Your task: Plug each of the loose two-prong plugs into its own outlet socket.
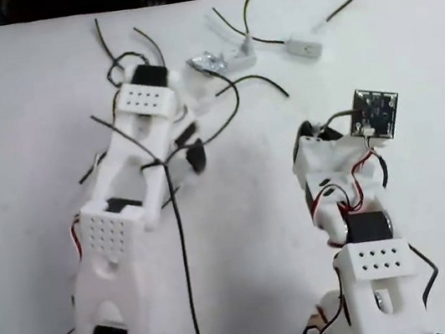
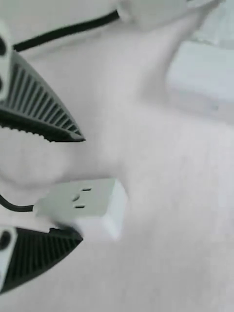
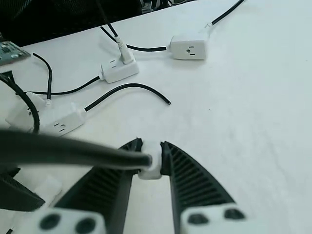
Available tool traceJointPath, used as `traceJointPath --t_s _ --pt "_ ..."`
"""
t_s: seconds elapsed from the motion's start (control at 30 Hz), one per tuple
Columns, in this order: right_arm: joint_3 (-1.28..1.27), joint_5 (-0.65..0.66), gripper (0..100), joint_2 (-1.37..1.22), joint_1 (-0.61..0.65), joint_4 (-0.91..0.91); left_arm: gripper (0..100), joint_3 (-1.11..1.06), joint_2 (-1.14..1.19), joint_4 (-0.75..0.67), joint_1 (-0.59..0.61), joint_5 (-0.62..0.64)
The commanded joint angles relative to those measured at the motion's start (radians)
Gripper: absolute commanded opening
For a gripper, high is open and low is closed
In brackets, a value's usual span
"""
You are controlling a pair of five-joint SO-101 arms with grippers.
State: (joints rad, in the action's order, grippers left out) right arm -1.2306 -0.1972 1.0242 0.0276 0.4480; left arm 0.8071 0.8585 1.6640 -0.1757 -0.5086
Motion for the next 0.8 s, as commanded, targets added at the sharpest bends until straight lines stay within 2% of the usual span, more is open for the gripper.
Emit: traceJointPath --t_s 0.0,0.33,0.4,0.57,0.77 --pt "0.008 -0.003 1.7 0.015 -0.008 -0.012 29 0.124 -0.018 0.015 0.047 -0.012" --pt "0.008 -0.003 1.7 0.015 -0.007 -0.01 29 0.18 -0.012 0.034 0.114 -0.028" --pt "0.008 -0.003 1.7 0.015 -0.005 -0.01 29 0.186 -0.021 0.091 0.101 -0.052" --pt "0.008 -0.003 1.7 0.015 -0.005 -0.01 26 0.147 -0.054 0.124 0.001 0.011" --pt "0.008 -0.002 1.7 0.015 -0.007 -0.01 24 -0.035 -0.159 0.121 -0.148 0.02"
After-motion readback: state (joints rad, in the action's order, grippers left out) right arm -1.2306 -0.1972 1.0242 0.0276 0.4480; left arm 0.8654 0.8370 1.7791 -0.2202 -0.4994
